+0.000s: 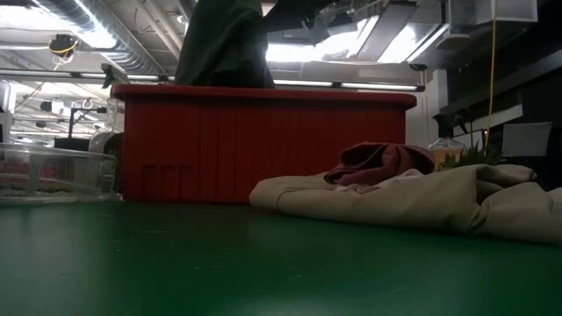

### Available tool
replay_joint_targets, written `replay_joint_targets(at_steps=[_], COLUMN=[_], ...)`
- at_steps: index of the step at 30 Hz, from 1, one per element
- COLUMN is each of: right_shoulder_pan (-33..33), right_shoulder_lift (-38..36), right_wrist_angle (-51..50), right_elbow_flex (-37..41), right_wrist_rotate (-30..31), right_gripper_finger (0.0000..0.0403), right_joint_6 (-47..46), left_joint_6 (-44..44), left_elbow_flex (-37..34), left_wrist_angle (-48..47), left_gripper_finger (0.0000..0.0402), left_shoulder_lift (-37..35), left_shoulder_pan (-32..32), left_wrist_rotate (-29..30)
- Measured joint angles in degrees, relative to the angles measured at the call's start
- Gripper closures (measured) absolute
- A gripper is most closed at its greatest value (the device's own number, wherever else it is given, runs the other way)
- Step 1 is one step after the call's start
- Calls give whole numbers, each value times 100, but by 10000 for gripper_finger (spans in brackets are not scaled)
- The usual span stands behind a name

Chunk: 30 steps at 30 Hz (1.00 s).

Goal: Fold laundry
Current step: Fold the green polo shirt

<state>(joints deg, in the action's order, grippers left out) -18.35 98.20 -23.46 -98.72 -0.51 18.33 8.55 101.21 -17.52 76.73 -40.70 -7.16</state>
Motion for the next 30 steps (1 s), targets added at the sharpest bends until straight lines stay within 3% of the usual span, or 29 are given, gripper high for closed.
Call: replay_joint_targets(at_steps=[12,15,21,26,30], right_shoulder_pan=[0,0,-4,0,-7], right_shoulder_lift=[220,197,89,-221,-610], right_wrist_angle=[111,322,399,351,372], right_elbow_flex=[4,4,-1,0,0], right_wrist_rotate=[206,416,445,827,1043], right_gripper_finger=[262,286,389,378,395], right_joint_6=[-9,-7,185,343,343], left_joint_6=[9,9,-2,-227,-600], left_elbow_flex=[0,0,0,-1,-2], left_wrist_angle=[2,-2,-117,-432,-616], left_gripper_finger=[401,401,401,398,374], left_shoulder_lift=[0,0,0,0,1], left_shoulder_pan=[-1,0,-1,0,-3], left_wrist_rotate=[-149,-156,-148,302,755])
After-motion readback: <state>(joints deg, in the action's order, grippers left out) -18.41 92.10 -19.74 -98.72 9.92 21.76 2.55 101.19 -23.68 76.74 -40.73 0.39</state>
